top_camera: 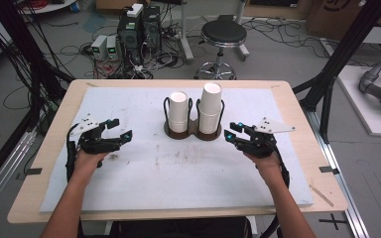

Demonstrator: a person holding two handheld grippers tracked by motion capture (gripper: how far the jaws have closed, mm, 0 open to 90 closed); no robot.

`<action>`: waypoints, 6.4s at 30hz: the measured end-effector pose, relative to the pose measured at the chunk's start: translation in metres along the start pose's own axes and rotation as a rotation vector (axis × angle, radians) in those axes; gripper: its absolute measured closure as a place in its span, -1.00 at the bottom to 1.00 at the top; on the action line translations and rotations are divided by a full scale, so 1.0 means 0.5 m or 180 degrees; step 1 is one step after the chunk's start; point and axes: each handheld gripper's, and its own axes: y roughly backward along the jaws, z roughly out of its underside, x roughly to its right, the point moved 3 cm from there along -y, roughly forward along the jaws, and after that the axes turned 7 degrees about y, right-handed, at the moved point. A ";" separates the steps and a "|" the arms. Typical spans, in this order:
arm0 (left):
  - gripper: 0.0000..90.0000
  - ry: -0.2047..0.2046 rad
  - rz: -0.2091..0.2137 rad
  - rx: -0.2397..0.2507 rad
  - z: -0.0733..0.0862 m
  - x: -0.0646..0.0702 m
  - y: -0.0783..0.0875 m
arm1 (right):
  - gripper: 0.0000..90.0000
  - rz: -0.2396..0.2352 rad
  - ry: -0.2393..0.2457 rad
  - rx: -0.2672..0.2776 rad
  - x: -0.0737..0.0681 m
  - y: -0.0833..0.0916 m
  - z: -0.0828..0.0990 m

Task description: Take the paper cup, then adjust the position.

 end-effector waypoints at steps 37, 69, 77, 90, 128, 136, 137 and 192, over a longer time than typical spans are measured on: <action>-0.51 0.0003 0.0015 -0.0003 -0.002 0.003 -0.007 | 1.00 0.0156 0.0303 -0.0203 -0.100 -0.214 -0.051; -0.55 -0.0212 0.0546 -0.0125 -0.222 0.083 -0.222 | 1.00 0.0310 -0.0300 -0.0513 -0.099 -0.333 0.012; -0.55 -0.0250 0.0603 -0.0263 -0.223 0.107 -0.280 | 1.00 0.0319 -0.0363 -0.0509 -0.102 -0.337 0.011; -0.55 -0.0246 0.0486 -0.0471 -0.187 0.108 -0.324 | 1.00 0.0353 -0.0558 -0.0535 -0.105 -0.347 0.013; -0.24 -0.0376 0.0473 -0.0106 -0.290 0.130 -0.248 | 1.00 0.0246 -0.0443 -0.0594 -0.102 -0.335 0.005; -0.24 -0.0330 0.0555 -0.0015 -0.308 0.141 -0.191 | 0.82 0.0017 -0.0232 -0.0539 -0.109 -0.291 -0.014; -0.24 -0.0330 0.0555 -0.0015 -0.308 0.141 -0.191 | 0.72 -0.0025 -0.0241 -0.0540 -0.109 -0.285 -0.015; -0.24 -0.0300 0.1162 -0.0117 -0.036 0.187 -0.096 | -0.53 -0.0757 0.0131 -0.0156 -0.050 -0.040 0.032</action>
